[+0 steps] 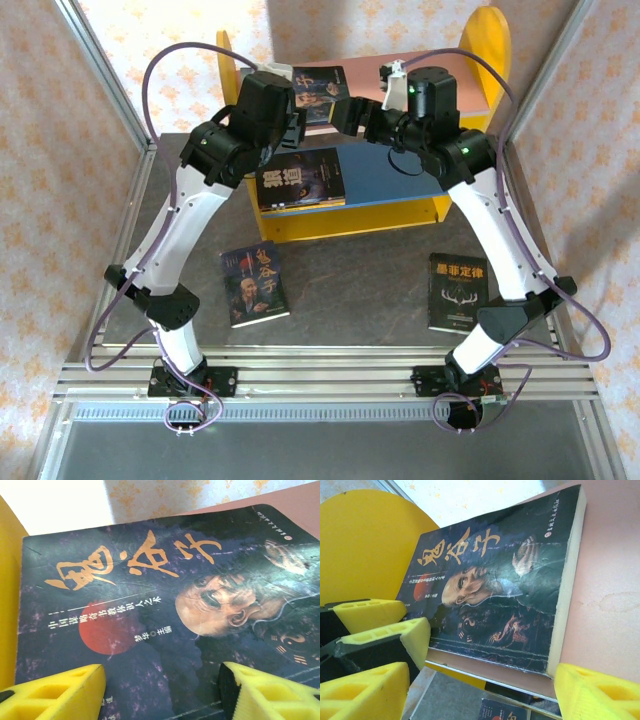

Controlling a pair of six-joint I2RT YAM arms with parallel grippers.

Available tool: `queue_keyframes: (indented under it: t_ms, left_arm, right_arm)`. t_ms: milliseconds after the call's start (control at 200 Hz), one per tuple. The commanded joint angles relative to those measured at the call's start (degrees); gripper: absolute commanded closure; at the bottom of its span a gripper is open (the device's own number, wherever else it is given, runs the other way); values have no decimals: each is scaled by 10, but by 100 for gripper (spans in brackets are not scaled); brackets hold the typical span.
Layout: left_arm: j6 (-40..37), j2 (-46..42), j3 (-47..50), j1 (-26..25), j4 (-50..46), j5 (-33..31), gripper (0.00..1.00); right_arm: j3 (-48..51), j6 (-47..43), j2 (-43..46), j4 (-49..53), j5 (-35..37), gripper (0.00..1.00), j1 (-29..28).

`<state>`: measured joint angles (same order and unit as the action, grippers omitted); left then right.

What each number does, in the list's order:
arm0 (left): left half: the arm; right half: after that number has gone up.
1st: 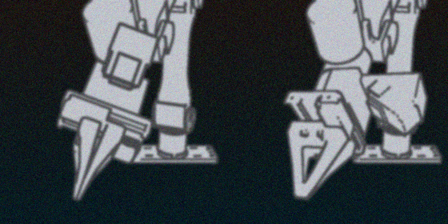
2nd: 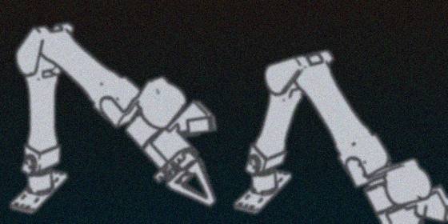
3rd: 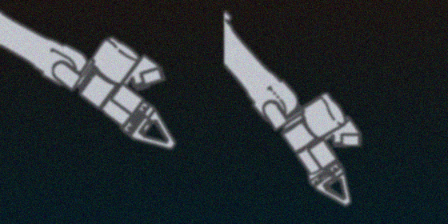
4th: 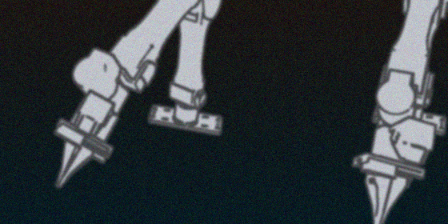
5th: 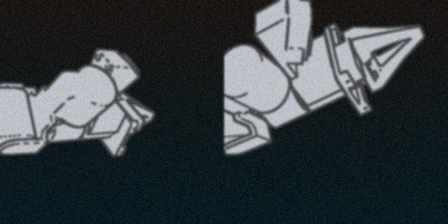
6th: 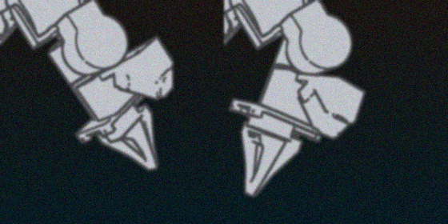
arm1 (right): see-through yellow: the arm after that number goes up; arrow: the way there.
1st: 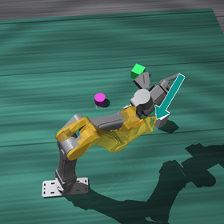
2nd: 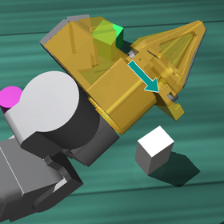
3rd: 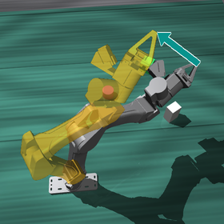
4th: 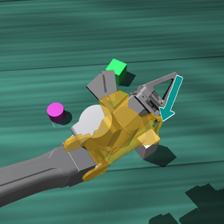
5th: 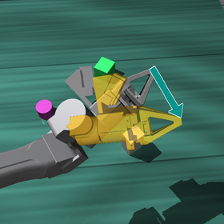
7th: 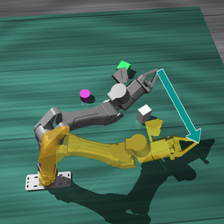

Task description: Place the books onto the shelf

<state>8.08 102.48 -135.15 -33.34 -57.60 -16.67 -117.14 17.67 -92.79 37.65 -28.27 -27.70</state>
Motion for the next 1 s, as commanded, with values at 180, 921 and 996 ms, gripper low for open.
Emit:
queue_keyframes:
  t_ms: [180, 921, 996]
  left_arm:
    - [23, -25, 7, -23, -51, 83, 37]
    - [11, -101, 63, -41, -4, 25, 35]
    - [5, -106, 65, -39, 3, 13, 35]
  right_arm:
    - [-46, -16, -31, -11, 24, 24, 7]
    - [-49, 12, -44, -19, -97, 25, 9]
    - [-39, 13, -34, -23, -103, 25, 6]
